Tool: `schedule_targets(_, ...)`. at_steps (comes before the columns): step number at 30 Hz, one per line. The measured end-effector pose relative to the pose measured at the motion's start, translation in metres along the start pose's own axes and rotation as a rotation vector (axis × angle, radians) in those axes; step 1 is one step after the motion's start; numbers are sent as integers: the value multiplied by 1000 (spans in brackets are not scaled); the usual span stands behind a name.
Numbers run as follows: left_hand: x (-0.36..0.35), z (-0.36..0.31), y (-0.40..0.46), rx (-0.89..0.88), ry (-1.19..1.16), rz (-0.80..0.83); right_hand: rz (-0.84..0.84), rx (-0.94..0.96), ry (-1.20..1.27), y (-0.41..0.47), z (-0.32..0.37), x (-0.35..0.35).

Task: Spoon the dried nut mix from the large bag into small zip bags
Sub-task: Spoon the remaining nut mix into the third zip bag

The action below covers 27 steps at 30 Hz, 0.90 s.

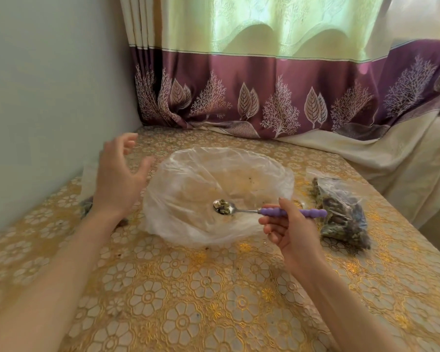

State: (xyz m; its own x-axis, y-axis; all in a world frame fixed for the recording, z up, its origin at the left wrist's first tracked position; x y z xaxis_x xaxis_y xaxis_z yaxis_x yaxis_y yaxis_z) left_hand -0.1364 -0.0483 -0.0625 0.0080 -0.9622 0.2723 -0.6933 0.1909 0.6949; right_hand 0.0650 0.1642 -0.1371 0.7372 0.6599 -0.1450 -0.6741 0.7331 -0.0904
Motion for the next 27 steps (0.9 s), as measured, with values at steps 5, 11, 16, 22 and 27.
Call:
schedule_targets(5, 44, 33, -8, 16, 268, -195, 55, 49, -7, 6, 18, -10)
schedule_targets(11, 57, 90, -31, 646, -95, 91, 182, 35, -29, 24, 34, -54)
schedule_targets(16, 52, 99, -35, 672, -150, 287, 304, -18, 15, 42, 43, -107)
schedule_targets(22, 46, 96, -38, 497, -142, 238, 370, 2, 25, 55, 59, -164)
schedule_targets(27, 43, 102, -37, 463, -133, 228, 469, 101, -53, 52, 76, -194)
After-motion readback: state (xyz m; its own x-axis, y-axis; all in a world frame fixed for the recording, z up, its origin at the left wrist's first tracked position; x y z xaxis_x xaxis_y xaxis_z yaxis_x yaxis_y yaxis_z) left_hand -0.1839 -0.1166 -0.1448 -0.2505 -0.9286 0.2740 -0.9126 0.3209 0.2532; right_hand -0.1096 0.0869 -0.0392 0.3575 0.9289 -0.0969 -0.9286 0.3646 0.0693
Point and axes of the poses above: each hand's wrist, its own y-axis towards the middle knuckle, its own x-axis out of the back of the hand, z = x × y, the point moved 5 cm from there along y, towards the middle knuckle, and after that the axes turned 13 degrees about -y, right-handed, at the moved point
